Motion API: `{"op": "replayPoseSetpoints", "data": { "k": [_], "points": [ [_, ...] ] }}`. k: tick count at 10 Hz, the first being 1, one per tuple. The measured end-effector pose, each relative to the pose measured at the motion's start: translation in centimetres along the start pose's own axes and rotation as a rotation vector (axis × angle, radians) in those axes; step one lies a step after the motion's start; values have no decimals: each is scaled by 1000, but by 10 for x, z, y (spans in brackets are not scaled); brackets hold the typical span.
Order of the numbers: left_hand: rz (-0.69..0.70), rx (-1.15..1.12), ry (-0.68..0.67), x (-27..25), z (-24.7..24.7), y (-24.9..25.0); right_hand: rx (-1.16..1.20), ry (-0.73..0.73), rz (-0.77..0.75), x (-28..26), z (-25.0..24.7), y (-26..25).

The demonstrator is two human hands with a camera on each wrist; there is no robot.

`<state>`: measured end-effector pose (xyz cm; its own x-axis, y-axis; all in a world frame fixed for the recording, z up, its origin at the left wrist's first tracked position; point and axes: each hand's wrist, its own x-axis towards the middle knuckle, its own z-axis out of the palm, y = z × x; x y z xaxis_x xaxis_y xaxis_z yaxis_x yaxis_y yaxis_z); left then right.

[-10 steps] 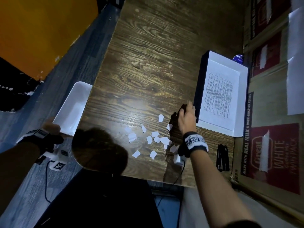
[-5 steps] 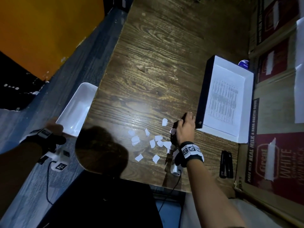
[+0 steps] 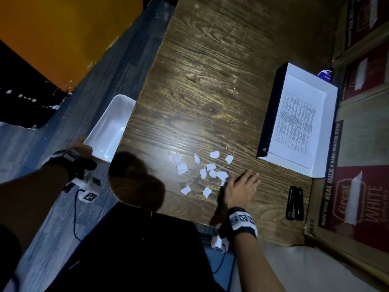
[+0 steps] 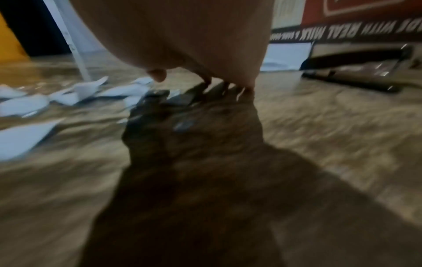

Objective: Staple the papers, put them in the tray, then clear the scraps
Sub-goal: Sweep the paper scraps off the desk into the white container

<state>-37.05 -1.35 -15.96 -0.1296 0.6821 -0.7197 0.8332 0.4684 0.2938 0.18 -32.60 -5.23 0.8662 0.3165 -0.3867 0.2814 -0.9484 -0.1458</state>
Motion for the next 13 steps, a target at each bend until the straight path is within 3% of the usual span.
{"op": "replayPoseSetpoints", "data": {
  "k": [2, 3, 4, 5, 6, 8, 9, 10, 11, 12, 13],
  "points": [
    [16, -21, -16, 2, -5, -2, 116, -134, -105, -45, 30, -66],
    [17, -18, -10, -6, -5, -2, 193, -160, -357, -58, 24, -67],
    [26, -14, 9, -16, -9, 2, 179, 20, -296, -20, 5, -63],
    [36, -95, -75, -14, -14, 0, 56, 14, -115, 33, -9, -58],
    [46, -149, -100, -11, -17, -5, -36, -48, -162, 22, 6, -78],
    [17, -224, -103, -62, -19, 19, -65, -264, -457, -37, 28, -112],
    [14, -238, -58, -62, -19, 21, 121, -238, -555, -37, 7, -93],
    [-12, -303, -94, -41, -16, 7, 696, -475, -374, -40, -23, -63],
    [-23, -272, -123, 19, -1, -26, 831, -1062, -62, -32, -26, -28],
    [-32, -185, -129, 5, -6, -18, 545, -1349, 12, -15, -7, -10],
    [-24, -111, -109, -21, -14, -2, 560, -1337, 61, -5, -2, -31]
  ]
}}
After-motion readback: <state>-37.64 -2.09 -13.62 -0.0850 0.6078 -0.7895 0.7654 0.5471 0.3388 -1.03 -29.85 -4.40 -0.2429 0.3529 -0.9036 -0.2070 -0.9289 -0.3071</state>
